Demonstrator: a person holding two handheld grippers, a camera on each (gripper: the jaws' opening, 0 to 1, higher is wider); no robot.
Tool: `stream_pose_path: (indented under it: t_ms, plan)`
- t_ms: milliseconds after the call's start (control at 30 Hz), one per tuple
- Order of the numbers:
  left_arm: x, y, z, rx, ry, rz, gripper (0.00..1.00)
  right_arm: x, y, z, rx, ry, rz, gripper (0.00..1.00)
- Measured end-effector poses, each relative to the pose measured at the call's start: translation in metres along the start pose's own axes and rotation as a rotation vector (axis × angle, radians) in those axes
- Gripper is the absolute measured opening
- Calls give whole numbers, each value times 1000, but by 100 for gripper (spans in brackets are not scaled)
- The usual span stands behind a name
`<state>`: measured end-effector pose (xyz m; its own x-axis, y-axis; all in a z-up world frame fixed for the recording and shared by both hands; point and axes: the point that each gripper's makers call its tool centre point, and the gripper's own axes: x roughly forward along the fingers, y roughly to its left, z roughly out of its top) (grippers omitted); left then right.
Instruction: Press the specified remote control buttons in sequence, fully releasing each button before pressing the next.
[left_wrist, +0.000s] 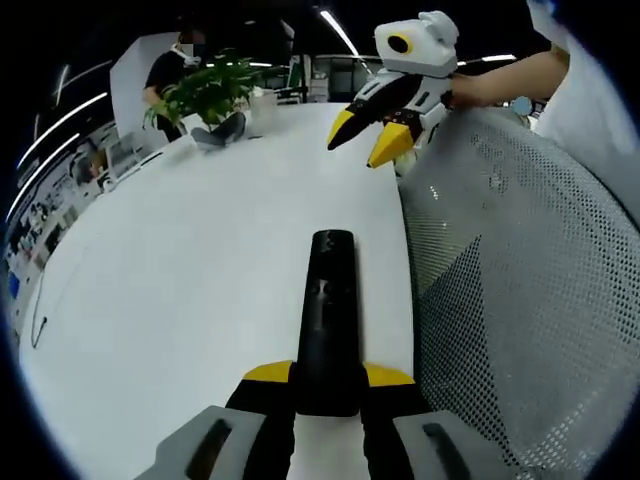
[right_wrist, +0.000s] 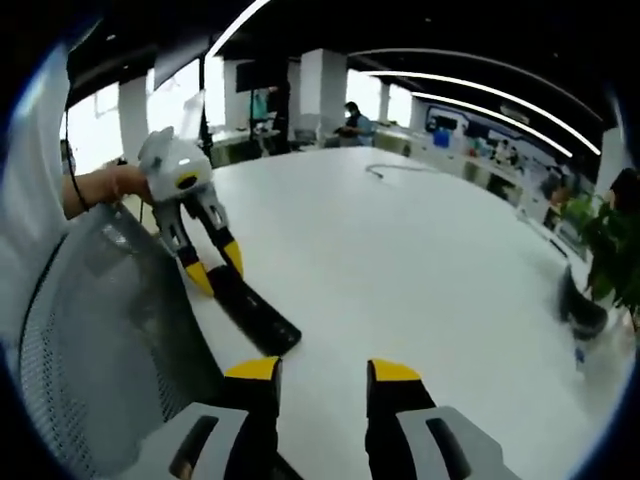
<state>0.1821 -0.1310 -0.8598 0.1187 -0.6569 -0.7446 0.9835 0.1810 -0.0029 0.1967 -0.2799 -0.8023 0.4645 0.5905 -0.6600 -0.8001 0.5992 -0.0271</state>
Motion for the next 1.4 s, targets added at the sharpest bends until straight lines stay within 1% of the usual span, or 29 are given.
stream_pose_path:
  t_ms: [133, 167, 233, 267, 300, 367, 400, 433, 467, 500, 567, 600, 667, 700, 733, 767, 833, 867, 967, 1033, 1067, 1133, 1200, 1233, 1333, 1400]
  plan:
    - [0, -2, 0, 21, -7, -15, 23, 3, 13, -2, -34, 29, 54, 30]
    - [0, -2, 0, 24, -8, -18, 23, 4, 14, -2, -36, 34, 56, 29]
    - [0, -2, 1, 29, -9, -21, 23, 4, 19, 1, -55, 33, 75, 29]
    - [0, -2, 1, 29, -8, -24, 23, 4, 21, 3, -54, 32, 80, 28]
    - [0, -3, 1, 34, -10, -26, 23, 3, 26, 5, -56, 34, 103, 28]
    - [0, -3, 1, 41, -13, -32, 23, 5, 29, 8, -64, 47, 125, 27]
    - [0, -3, 1, 41, -15, -33, 23, 7, 31, 12, -69, 44, 140, 27]
    - [0, -3, 0, 41, -18, -33, 23, 11, 33, 20, -84, 30, 158, 26]
    - [0, -3, 0, 39, -20, -32, 23, 15, 34, 22, -92, 33, 167, 25]
    - [0, -4, 0, 39, -22, -30, 23, 21, 36, 25, -116, 41, 191, 23]
    - [0, -4, 0, 38, -21, -28, 23, 30, 38, 26, -161, 72, 216, 18]
    - [0, -4, 1, 36, -16, -23, 23, 33, 40, 26, -176, 81, 237, 14]
    - [1, -4, 1, 31, -9, -20, 24, 37, 48, 26, -210, 86, 296, 1]
    - [1, -5, 1, 31, -7, -20, 24, 38, 55, 25, -244, 100, 355, 0]
    - [1, -4, 1, 31, -5, -19, 24, 40, 56, 25, -252, 102, 364, 0]
    - [1, -4, 1, 31, -6, -19, 24, 43, 50, 21, -248, 131, 333, 0]
    - [1, -4, 1, 31, -6, -19, 24, 47, 47, 13, -271, 168, 328, 0]
    - [1, -4, 1, 30, -5, -19, 24, 48, 43, 7, -299, 204, 319, 0]
    - [1, -4, 1, 31, -6, -20, 24, 54, 38, 1, -325, 238, 314, 0]
    - [1, -4, 1, 31, -5, -21, 24, 57, 38, -1, -343, 260, 333, 0]
    - [1, -4, 1, 31, -6, -20, 24, 57, 39, -5, -360, 285, 345, 0]
    - [1, -4, 1, 29, -6, -18, 24, 59, 40, -7, -389, 301, 357, 0]
    - [1, -4, 1, 16, -8, -13, 24, 60, 44, -12, -412, 329, 376, 0]
    - [1, -5, 1, 11, -8, -11, 24, 61, 41, -14, -435, 344, 359, 0]
    - [1, -5, 0, 8, -12, -11, 24, 60, 43, -12, -435, 363, 363, 0]
    - [2, -5, 0, 8, -15, -11, 24, 61, 42, -13, -448, 413, 367, 0]
